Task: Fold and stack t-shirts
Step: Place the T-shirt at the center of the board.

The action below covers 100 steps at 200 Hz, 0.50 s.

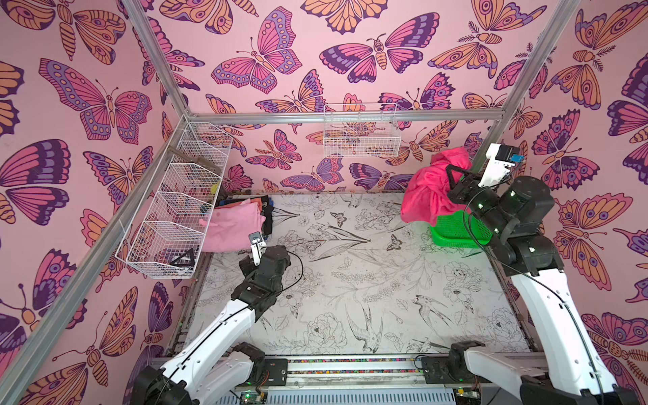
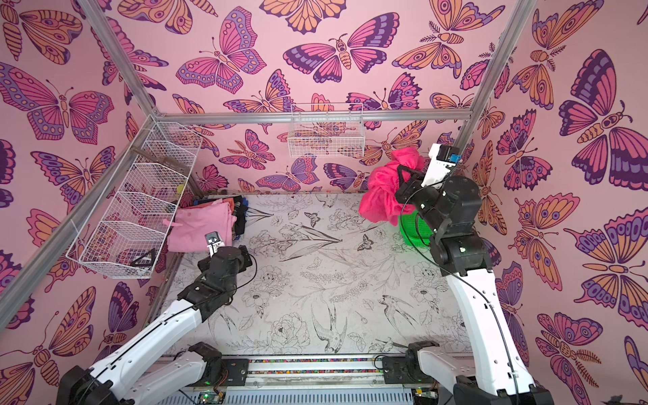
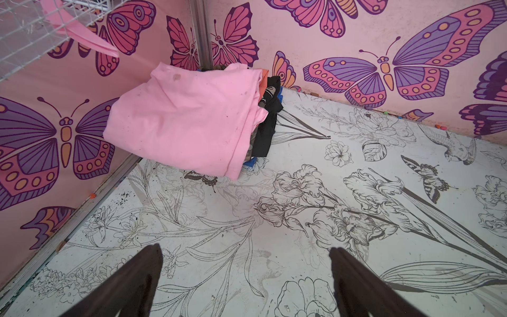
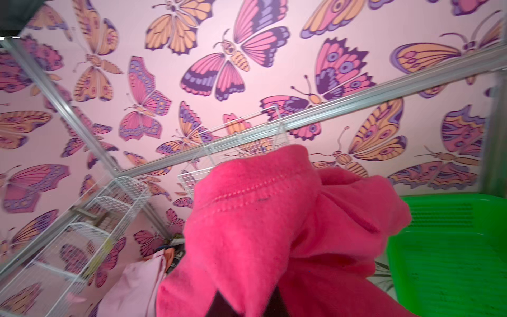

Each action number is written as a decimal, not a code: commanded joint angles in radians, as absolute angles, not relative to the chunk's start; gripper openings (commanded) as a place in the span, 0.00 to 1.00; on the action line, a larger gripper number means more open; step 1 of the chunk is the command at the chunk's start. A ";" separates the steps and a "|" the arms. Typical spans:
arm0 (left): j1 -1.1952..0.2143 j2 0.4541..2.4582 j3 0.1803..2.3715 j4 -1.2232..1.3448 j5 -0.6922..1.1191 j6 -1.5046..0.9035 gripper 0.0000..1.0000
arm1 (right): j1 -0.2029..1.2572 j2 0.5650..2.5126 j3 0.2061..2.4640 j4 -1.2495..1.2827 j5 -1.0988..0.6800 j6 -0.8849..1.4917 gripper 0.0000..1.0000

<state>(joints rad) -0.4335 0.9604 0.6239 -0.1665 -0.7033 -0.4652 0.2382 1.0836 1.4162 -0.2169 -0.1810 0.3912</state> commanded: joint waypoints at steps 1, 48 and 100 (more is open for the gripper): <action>-0.439 0.930 0.643 -0.193 -0.657 -0.485 1.00 | 0.321 1.069 1.360 -0.280 -0.204 0.375 0.00; -0.433 0.808 0.646 -0.166 -0.547 -0.518 1.00 | 0.414 1.051 1.204 -0.338 -0.209 0.400 0.00; -0.415 0.843 0.711 -0.225 -0.438 -0.570 1.00 | 0.526 1.173 1.225 -0.406 -0.161 0.390 0.00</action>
